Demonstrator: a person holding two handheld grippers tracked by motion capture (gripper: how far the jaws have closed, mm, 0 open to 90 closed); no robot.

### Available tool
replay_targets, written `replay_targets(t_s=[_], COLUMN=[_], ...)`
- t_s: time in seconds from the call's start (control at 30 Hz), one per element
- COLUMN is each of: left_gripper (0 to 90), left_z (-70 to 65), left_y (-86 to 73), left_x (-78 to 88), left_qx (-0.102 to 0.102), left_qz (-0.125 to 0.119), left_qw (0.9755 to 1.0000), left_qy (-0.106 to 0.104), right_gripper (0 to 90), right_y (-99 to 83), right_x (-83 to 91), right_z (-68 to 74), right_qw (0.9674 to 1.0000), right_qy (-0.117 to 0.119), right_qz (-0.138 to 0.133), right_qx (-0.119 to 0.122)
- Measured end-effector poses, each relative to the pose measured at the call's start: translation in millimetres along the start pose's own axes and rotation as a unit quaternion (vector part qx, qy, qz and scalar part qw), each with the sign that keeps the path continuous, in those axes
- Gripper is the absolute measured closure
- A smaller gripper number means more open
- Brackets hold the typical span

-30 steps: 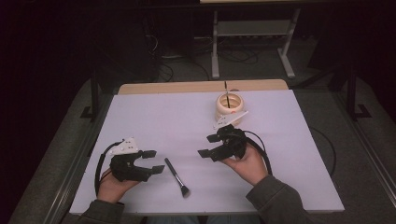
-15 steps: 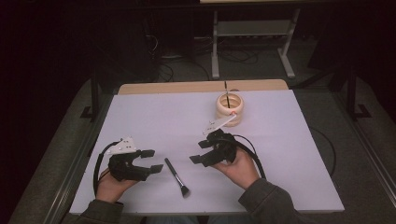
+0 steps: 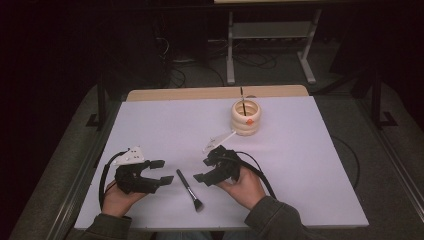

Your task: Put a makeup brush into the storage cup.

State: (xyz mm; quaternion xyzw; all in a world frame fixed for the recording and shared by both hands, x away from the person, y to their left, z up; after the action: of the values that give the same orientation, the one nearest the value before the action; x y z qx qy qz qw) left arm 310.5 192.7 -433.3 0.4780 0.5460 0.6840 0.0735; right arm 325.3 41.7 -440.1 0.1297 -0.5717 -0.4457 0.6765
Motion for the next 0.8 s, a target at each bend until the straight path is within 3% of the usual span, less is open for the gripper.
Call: replay_targets(t_s=[0.13,0.37,0.6,0.8], left_gripper=[32.4,32.4,32.4,32.4], left_z=[0.9,1.8,2.0,2.6], left_y=[-0.3,0.3,0.2,0.1], left_x=[0.4,1.2,1.5,2.3], left_qx=[-0.002,0.000,0.002,0.001], left_qz=[0.001,-0.002,-0.002,-0.003], left_qw=[1.0000,1.0000,1.0000,1.0000], left_qy=[0.000,0.000,0.001,0.000], right_gripper=[35.3,40.4,46.1,50.6], right_y=[-1.1,-7.0,-9.9,-18.2], right_x=[-9.3,-22.8,-35.6,-50.0], right_z=[2.6,4.8,11.2,15.7], right_qw=[0.9999,0.9989,0.9980,0.9958], right_qy=[-0.004,-0.031,-0.036,-0.040], right_qz=[0.008,0.033,0.046,0.064], right_qx=[-0.006,-0.012,-0.023,-0.051])
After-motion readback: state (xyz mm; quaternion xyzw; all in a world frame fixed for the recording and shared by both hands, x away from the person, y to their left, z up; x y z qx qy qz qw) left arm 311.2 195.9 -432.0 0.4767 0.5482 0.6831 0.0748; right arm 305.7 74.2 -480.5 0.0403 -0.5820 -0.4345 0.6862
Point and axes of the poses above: each handheld gripper's, and its own axes: x roughly backward along the jaws, y roughly out of its top, z roughly to its left, the point moved 9 cm from there along -x, roughly forward along the jaws, and after that the axes turned 10 degrees about y, right-handed, at the moved point
